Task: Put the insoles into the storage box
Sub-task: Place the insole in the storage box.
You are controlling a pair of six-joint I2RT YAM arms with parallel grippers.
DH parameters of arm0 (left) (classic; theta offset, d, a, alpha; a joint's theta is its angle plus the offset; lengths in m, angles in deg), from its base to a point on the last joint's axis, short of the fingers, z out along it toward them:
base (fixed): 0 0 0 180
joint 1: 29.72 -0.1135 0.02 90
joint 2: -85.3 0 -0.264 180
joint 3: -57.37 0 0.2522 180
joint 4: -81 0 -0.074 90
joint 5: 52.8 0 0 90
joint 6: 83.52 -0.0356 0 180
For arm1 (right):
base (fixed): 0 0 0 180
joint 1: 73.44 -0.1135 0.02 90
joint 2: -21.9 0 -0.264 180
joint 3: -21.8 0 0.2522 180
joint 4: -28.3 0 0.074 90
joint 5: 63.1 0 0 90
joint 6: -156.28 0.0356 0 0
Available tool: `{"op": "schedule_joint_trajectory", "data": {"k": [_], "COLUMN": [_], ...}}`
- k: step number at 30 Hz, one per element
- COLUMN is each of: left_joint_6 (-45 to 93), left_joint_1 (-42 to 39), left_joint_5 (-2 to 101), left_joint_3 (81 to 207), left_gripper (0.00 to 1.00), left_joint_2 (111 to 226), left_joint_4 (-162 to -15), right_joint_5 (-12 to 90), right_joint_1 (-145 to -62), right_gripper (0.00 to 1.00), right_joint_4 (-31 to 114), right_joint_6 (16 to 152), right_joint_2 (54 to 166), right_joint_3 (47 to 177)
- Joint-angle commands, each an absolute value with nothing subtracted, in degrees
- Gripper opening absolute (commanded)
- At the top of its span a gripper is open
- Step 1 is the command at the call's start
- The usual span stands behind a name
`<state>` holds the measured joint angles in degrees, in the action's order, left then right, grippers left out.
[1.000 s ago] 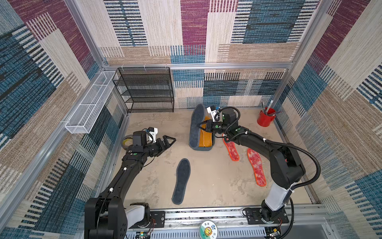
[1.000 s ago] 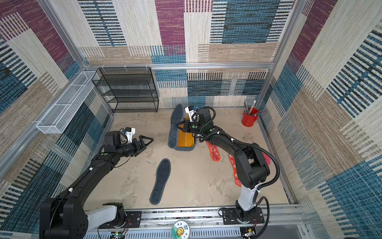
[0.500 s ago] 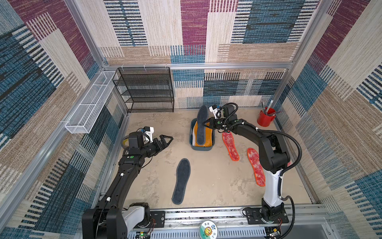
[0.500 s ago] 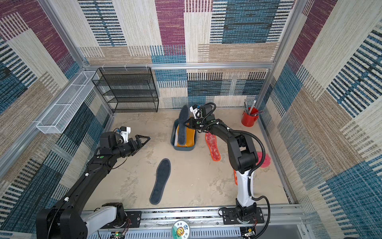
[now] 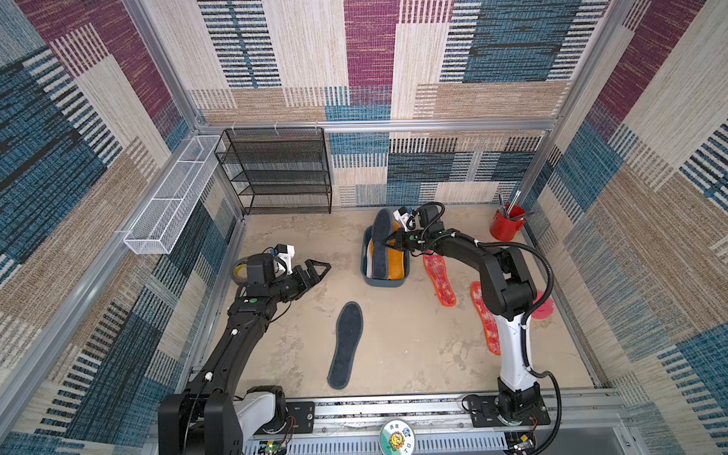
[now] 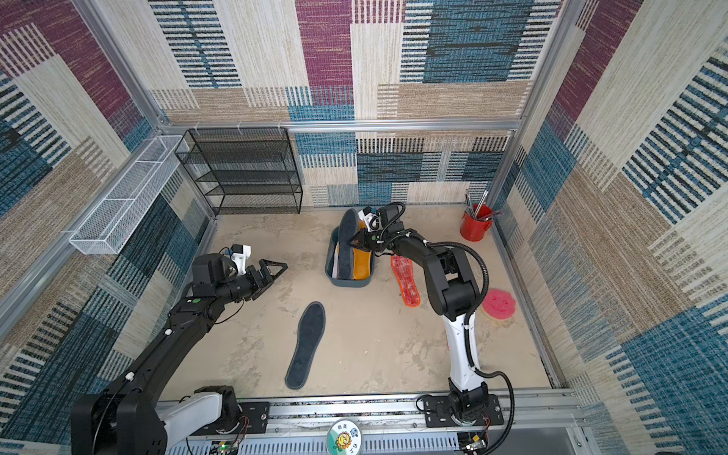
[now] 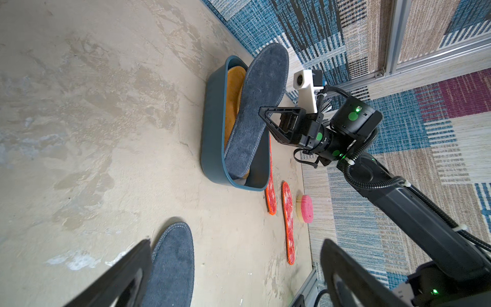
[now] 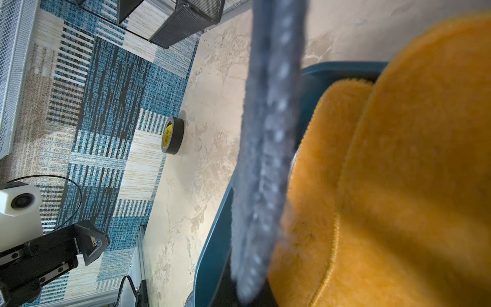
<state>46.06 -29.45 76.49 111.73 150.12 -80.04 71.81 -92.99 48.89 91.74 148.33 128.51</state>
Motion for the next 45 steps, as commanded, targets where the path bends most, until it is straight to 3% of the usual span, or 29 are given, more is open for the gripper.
{"op": "schedule_joint_trajectory", "data": {"k": [1, 18, 30, 32, 35, 38, 41, 45], "left_joint_6": [48.0, 49.8, 49.4, 49.2, 48.8, 48.4, 48.1, 47.5], "left_joint_1": [-29.4, -29.5, -29.5, -29.4, -29.5, -29.5, -29.5, -29.4], "left_joint_5": [77.2, 78.3, 77.8, 77.5, 77.0, 76.4, 75.9, 74.9], "left_joint_3": [111.4, 110.8, 110.8, 110.8, 110.9, 111.0, 111.2, 111.3], "left_gripper": [1.00, 1.00, 0.99, 0.99, 0.99, 0.99, 0.99, 0.99], "left_joint_2": [150.2, 151.8, 152.0, 151.9, 151.7, 151.5, 151.3, 151.0], "left_joint_4": [-82.8, -85.0, -83.4, -82.8, -81.7, -80.7, -80.0, -78.4], "right_joint_5": [71.4, 76.9, 69.2, 66.8, 63.6, 59.6, 55.1, 46.6], "right_joint_1": [-93.2, -93.5, -94.4, -94.6, -95.3, -96.2, -97.1, -98.9], "right_gripper": [0.00, 0.00, 0.02, 0.15, 0.48, 0.63, 1.00, 0.98], "right_joint_4": [48.8, 46.9, 54.0, 56.3, 58.8, 62.1, 66.0, 69.8], "right_joint_6": [90.9, 93.6, 92.6, 92.0, 90.7, 89.0, 88.2, 86.6], "right_joint_2": [148.6, 151.4, 154.7, 154.9, 153.8, 152.2, 150.6, 147.8], "right_joint_3": [129.5, 132.4, 136.1, 137.5, 139.4, 142.3, 145.1, 145.8]}}
